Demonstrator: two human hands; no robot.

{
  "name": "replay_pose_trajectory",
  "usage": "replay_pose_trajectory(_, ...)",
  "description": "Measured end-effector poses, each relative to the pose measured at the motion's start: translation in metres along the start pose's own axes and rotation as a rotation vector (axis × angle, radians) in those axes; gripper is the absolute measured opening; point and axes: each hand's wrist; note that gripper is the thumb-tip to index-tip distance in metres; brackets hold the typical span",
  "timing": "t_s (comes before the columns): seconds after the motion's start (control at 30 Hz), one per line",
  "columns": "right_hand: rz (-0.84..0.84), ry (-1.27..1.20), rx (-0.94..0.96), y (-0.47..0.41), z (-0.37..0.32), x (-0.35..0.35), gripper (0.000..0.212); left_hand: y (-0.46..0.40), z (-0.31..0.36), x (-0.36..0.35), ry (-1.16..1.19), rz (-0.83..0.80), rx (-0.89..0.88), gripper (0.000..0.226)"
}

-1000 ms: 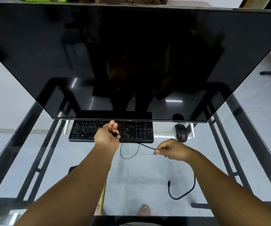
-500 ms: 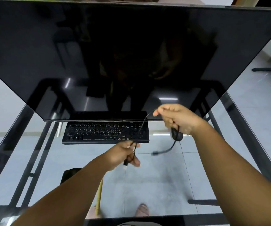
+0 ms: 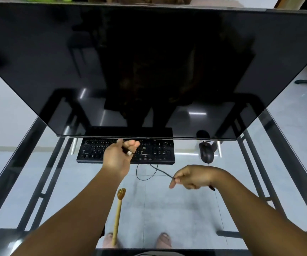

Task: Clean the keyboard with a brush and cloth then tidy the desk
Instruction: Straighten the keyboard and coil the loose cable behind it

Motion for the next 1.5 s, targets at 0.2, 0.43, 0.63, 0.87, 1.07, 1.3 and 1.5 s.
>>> replay_pose_trajectory(0.2, -0.132, -0.133, 0.248, 0.027, -0.052, 0.02, 0.023, 0.005, -0.045, 0.012, -0.869, -0.235, -0.076, 0.039)
replay_pose_trajectory(0.43, 0.253, -0.439, 0.435, 0.037, -0.055, 0.051, 0.021, 0.03, -0.047, 0.019, -0.987, -0.547, 0.263, 0.042)
replay_pose_trajectory(0.63, 0.712, -0.642, 0.194, -0.004, -0.037, 0.041, 0.028, 0.036, -0.042, 0.011, -0.491, -0.571, 0.432, 0.05)
replay_pose_trajectory(0.87, 0.676, -0.221, 0.006, -0.02, -0.007, 0.007, 0.017, 0.029, -0.03, -0.002, -0.171, -0.379, 0.329, 0.029)
replay_pose_trajectory(1.07, 0.519, -0.096, 0.067, -0.019, -0.01, -0.001, 0.013, 0.026, -0.036, -0.012, -0.35, -0.265, 0.287, 0.032)
replay_pose_trajectory(1.3, 0.211, -0.037, 0.065, -0.012, -0.009, 0.0, 0.012, 0.028, -0.035, -0.022, -0.476, -0.246, 0.213, 0.033)
replay_pose_trajectory(1.5, 0.592, 0.273, 0.081, -0.018, -0.003, 0.0, 0.008, 0.029, -0.032, -0.026, -0.461, -0.23, 0.243, 0.034)
Point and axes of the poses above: each hand's wrist, its own y-axis away from the middle knuckle, its own x-axis out of the back of the hand, z = x × y, and after that the axes turned 1 degree about -x, right-handed
